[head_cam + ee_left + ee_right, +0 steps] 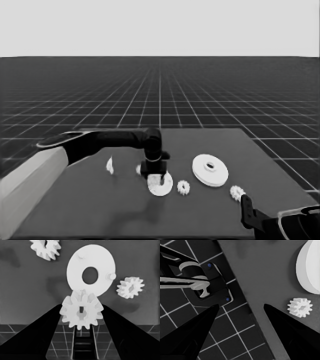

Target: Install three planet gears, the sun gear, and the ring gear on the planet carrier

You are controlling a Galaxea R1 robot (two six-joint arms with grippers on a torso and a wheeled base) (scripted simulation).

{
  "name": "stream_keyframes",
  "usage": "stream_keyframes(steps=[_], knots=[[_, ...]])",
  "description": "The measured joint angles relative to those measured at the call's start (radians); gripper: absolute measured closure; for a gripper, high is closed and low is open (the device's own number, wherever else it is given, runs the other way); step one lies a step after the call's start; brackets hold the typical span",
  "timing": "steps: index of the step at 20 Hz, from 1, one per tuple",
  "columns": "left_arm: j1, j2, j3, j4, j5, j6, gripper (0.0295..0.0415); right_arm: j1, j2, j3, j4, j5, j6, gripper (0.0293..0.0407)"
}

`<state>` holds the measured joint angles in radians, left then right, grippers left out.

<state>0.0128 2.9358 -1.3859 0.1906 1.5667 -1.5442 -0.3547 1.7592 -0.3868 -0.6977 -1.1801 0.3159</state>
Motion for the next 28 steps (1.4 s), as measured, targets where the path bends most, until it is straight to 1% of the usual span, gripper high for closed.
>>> stream_keyframes(steps=[1,2,3,5,10,11,12,13,14,20,21,22,23,25,28], knots=[[0.068,0.006,-0.03,0.072,-0.006,0.023,0.0398,0.0,0.0,0.0,0.0,0.0,0.0,0.0315],[0.114,0.011,-0.055,0.114,-0.014,0.041,0.0398,0.0,0.0,0.0,0.0,0.0,0.0,0.0315],[0.139,0.014,-0.073,0.137,-0.02,0.053,0.0398,0.0,0.0,0.0,0.0,0.0,0.0,0.0315],[0.161,0.018,-0.091,0.158,-0.027,0.066,0.0398,0.0,0.0,0.0,0.0,0.0,0.0,0.0315],[0.17,0.02,-0.1,0.169,-0.031,0.071,0.0398,0.0,0.0,0.0,0.0,0.0,0.0,0.0315],[0.171,0.021,-0.1,0.169,-0.031,0.072,0.0367,0.0,0.0,0.0,0.0,0.0,0.0,0.0315],[0.171,0.021,-0.1,0.169,-0.031,0.072,0.0339,0.0,0.0,0.0,0.0,0.0,0.0,0.0315],[0.171,0.021,-0.1,0.169,-0.031,0.072,0.033,0.0,0.0,0.0,0.0,0.0,0.0,0.0315],[0.171,0.021,-0.1,0.17,-0.031,0.072,0.0327,0.0,0.0,0.0,0.0,0.0,0.0,0.0315],[0.171,0.021,-0.101,0.17,-0.031,0.072,0.0326,0.0,0.0,0.0,0.0,0.0,0.0,0.0315],[0.112,0.008,-0.048,0.106,-0.01,0.035,0.0326,0.0,0.0,0.0,0.0,0.0,0.0,0.0315],[0.065,0.005,-0.023,0.064,-0.003,0.017,0.0326,0.0,0.0,0.0,0.0,0.0,0.0,0.0315],[0.037,0.003,-0.013,0.038,-0.001,0.009,0.0326,0.0,0.0,0.0,0.0,0.0,0.0,0.0315],[0.012,0.002,-0.006,0.013,0.0,0.003,0.0326,0.0,0.0,0.0,0.0,0.0,0.0,0.0315],[0.002,0.002,-0.004,0.003,0.0,0.001,0.0326,0.0,0.0,0.0,0.0,0.0,0.0,0.0315]])
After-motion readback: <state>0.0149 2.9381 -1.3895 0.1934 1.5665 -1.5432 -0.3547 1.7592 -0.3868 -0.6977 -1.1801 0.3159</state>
